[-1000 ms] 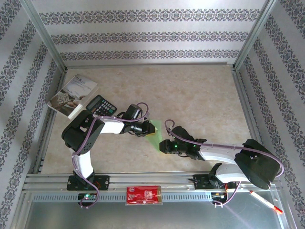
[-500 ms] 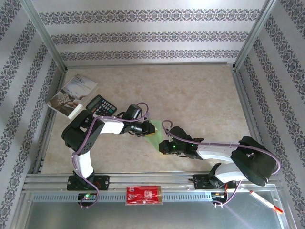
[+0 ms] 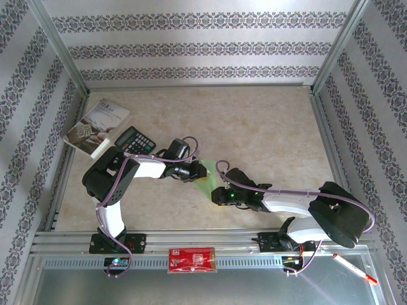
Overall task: Fold a paper plane with a square sheet of paper (pick it up from the middle)
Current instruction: Fourth fold the wing at the center of the table.
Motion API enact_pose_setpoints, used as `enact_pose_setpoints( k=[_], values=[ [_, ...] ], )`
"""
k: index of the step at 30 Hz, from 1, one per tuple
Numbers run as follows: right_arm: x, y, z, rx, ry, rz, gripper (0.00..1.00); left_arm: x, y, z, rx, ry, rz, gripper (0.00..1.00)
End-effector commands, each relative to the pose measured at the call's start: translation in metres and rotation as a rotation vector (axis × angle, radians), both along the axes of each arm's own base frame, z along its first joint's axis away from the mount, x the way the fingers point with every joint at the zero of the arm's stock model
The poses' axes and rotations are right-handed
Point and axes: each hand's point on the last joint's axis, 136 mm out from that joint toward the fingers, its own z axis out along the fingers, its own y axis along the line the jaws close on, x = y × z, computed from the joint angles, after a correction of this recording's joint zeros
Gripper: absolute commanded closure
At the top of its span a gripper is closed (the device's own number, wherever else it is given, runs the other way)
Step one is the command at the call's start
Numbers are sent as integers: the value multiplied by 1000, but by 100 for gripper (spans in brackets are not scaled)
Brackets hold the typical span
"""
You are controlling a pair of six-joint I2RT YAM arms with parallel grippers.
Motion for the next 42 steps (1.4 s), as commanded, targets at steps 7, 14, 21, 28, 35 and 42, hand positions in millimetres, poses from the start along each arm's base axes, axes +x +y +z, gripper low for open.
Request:
enact_pose_setpoints(
  k=[7, 14, 21, 28, 35, 42],
  values=[
    [4, 6, 6, -5, -32, 15, 89, -19, 34, -43, 178, 84, 39, 80],
    [1, 11, 4, -9, -22, 29, 90, -19, 35, -44, 180, 86, 40, 81],
    [-2, 15, -1, -22, -8, 40, 92, -20, 35, -44, 182, 87, 40, 81],
    [-4, 16, -7, -34, 8, 44, 92, -20, 35, -45, 180, 89, 41, 80],
    [-4, 11, -18, -35, 33, 19, 93, -21, 36, -45, 182, 92, 40, 81],
    [-4, 5, -26, -17, 64, 3, 93, -20, 36, -46, 183, 89, 41, 81]
  ],
)
